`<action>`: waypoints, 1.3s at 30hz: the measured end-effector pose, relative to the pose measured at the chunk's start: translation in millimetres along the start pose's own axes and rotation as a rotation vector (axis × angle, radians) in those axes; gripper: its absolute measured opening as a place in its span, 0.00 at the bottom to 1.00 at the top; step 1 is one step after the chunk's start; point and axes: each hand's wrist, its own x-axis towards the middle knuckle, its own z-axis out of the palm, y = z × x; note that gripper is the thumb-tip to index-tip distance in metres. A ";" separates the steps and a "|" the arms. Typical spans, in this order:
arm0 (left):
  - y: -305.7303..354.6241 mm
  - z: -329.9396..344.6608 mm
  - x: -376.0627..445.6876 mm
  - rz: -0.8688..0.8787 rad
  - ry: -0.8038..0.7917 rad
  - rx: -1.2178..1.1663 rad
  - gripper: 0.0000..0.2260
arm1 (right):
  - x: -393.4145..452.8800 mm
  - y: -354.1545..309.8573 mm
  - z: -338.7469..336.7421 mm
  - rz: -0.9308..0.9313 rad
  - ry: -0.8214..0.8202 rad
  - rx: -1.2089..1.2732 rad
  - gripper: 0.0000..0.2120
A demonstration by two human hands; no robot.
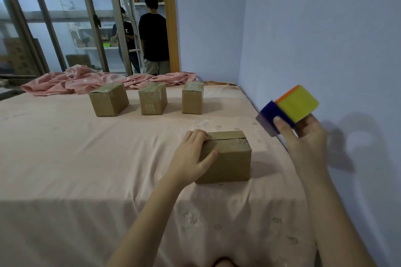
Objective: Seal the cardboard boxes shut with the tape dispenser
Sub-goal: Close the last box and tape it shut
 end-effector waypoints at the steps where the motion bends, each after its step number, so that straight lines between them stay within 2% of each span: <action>1: 1.2 0.6 1.6 -0.016 -0.003 0.002 0.24 | 2.5 -10.9 4.3 -0.008 0.029 0.076 0.07; 3: 2.2 3.3 5.8 -0.055 0.000 0.025 0.24 | 6.3 -28.7 13.9 0.045 0.104 0.263 0.05; 5: 5.0 5.9 9.2 -0.096 0.021 0.080 0.21 | 11.6 -39.1 25.1 0.202 0.161 0.503 0.09; 8: 8.1 11.6 14.1 -0.045 0.141 0.256 0.11 | 19.6 -44.5 45.9 0.405 0.263 0.672 0.14; 10: 12.7 14.3 18.4 0.038 0.196 0.314 0.09 | 20.3 -40.0 59.9 0.479 0.320 0.659 0.16; 12: 16.6 16.7 23.2 0.113 0.209 0.276 0.04 | 19.6 -30.6 69.8 0.540 0.369 0.593 0.16; 14: 17.2 19.8 26.6 0.124 0.196 0.196 0.05 | 20.3 -21.4 75.2 0.602 0.413 0.551 0.16; 18: 12.0 16.7 33.1 -0.158 0.132 -0.141 0.08 | 25.8 -7.5 81.1 0.691 0.464 0.509 0.15; 22: 15.7 14.8 28.9 -0.350 0.196 -0.517 0.11 | 28.4 2.0 84.8 0.743 0.490 0.492 0.11; 25: 19.1 15.5 29.9 -0.457 0.234 -0.678 0.10 | 26.4 7.8 84.5 0.780 0.497 0.478 0.10; 28: 21.9 12.3 34.8 -0.474 0.207 -0.708 0.11 | 25.7 9.8 81.1 0.810 0.504 0.501 0.09; 36: 24.1 6.0 40.1 -0.433 0.012 -0.610 0.12 | 32.2 11.1 73.5 0.891 0.470 0.514 0.09; 39: 24.4 2.7 40.4 -0.437 0.004 -0.653 0.12 | 33.3 8.5 75.3 0.881 0.459 0.526 0.08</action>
